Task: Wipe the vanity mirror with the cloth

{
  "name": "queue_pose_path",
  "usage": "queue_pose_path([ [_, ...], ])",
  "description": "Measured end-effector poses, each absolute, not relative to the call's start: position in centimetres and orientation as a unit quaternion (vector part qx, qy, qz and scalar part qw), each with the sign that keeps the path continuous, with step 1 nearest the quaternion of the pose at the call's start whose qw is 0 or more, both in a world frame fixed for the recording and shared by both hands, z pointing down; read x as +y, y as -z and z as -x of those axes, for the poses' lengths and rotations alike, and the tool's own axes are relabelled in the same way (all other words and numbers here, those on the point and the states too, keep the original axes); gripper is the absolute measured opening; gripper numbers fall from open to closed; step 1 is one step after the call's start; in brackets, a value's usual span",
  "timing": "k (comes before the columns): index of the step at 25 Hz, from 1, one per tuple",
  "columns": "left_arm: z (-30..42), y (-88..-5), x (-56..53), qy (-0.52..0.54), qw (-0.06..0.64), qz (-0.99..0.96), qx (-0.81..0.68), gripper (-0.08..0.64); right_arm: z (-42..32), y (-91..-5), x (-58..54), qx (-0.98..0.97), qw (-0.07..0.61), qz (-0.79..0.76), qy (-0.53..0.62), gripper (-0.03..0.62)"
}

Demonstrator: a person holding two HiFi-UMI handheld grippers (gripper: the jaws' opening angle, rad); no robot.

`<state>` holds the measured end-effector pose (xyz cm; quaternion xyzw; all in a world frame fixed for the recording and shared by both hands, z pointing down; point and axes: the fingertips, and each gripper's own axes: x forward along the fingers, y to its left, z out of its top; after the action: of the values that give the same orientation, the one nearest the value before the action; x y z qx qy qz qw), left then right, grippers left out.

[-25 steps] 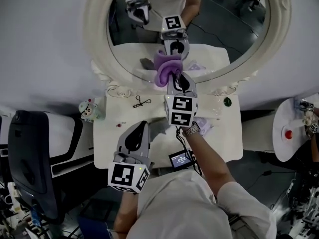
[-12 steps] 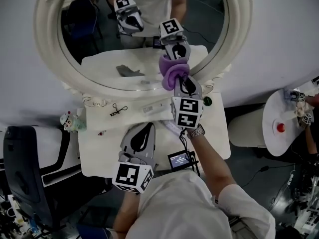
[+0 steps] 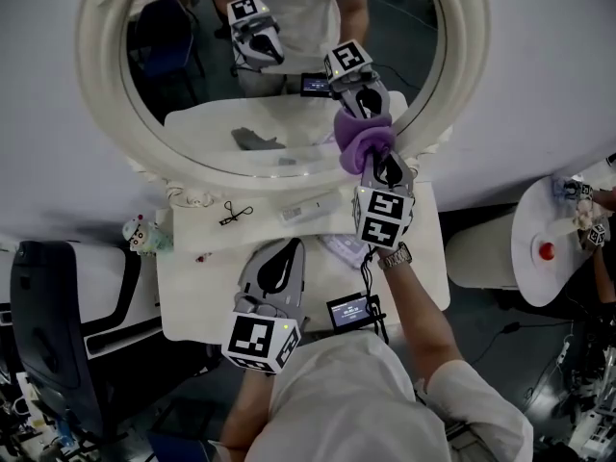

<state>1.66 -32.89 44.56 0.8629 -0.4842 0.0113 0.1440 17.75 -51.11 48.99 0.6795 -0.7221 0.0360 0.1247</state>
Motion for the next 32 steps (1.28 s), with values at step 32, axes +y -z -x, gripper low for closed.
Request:
queue_pose_path([
  [32, 16.4, -46.1, -29.9, -0.035, 0.156, -0.78, -0.605, 0.0, 8.1, -53.6, -49.8, -0.816, 0.12, -0.562, -0.06, 0.072],
])
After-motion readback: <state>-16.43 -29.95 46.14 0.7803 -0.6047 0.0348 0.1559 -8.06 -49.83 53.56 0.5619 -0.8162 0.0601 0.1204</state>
